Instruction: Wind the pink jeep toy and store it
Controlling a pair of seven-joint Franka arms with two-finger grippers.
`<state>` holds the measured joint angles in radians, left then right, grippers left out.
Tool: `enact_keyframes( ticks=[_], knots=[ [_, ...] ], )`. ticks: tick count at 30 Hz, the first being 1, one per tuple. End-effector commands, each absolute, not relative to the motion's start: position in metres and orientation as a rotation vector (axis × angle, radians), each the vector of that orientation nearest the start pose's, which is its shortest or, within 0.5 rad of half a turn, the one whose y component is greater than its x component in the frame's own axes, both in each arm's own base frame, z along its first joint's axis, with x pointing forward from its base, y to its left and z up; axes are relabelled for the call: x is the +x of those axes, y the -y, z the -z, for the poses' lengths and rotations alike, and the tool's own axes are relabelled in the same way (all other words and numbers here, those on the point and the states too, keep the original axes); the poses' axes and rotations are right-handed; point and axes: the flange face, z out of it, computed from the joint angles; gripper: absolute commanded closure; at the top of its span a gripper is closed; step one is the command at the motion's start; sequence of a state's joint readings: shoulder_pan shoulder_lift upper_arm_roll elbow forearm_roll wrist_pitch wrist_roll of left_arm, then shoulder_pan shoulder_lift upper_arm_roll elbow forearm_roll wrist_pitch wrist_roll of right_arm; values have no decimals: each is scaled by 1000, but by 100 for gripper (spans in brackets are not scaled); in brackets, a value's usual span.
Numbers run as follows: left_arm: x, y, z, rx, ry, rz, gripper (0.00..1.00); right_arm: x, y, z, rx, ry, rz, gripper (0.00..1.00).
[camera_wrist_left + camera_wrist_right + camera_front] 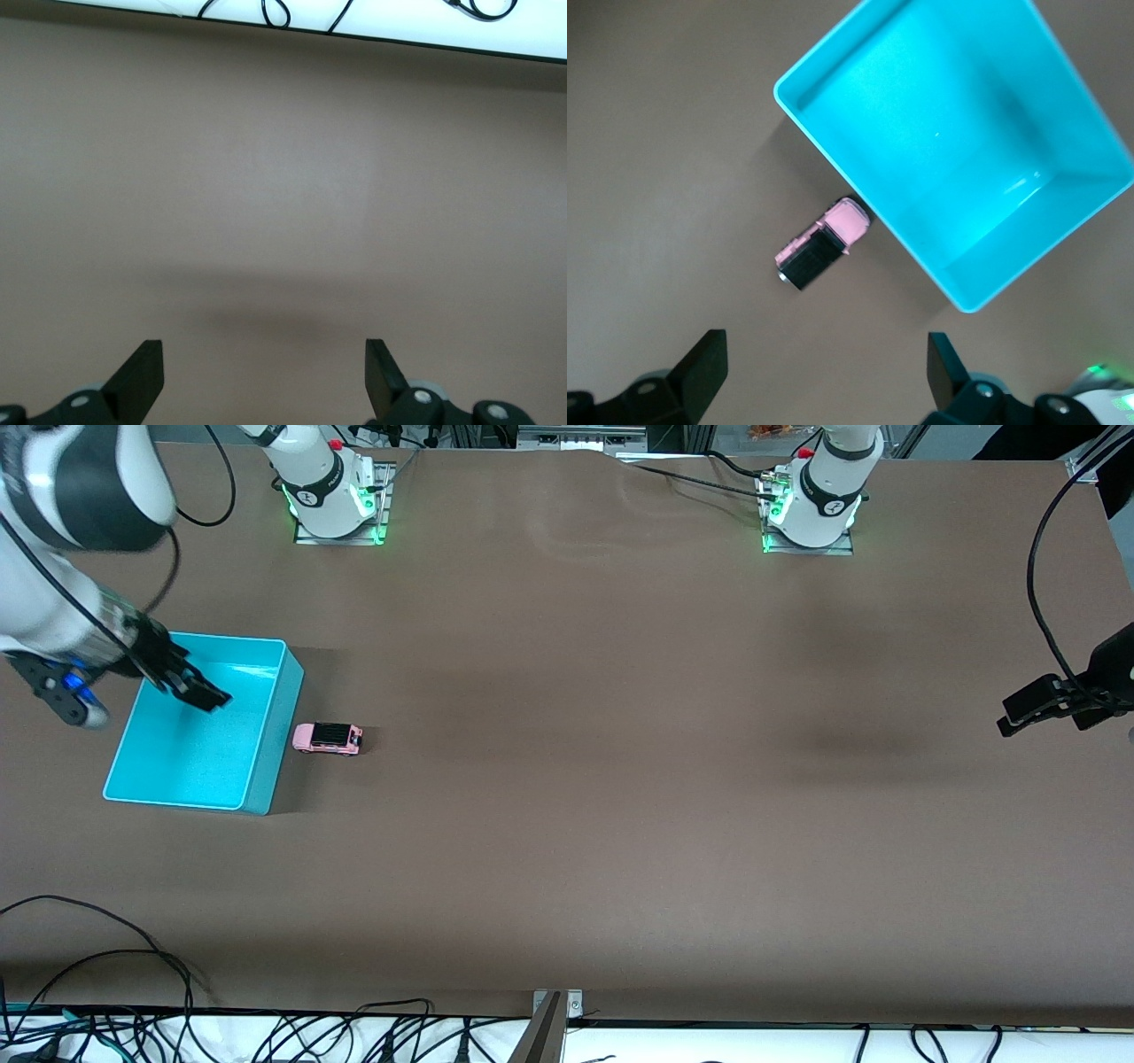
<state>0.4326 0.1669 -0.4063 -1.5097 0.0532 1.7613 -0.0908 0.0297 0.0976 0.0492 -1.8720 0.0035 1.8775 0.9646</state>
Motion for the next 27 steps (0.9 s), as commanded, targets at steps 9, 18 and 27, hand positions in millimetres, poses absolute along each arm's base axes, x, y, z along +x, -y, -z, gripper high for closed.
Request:
enact_keyframes(
  ticks=[9, 18, 27],
  knots=[
    [617, -37, -579, -3162, 173, 143, 0, 547, -68, -349, -2523, -1877, -12, 0],
    [612, -36, -585, -3186, 230, 153, 0, 544, -76, -282, -2375, -2040, 14, 0],
    [611, -41, -586, -3183, 244, 156, 0, 549, -75, -224, -2245, -2168, 22, 0]
  ],
)
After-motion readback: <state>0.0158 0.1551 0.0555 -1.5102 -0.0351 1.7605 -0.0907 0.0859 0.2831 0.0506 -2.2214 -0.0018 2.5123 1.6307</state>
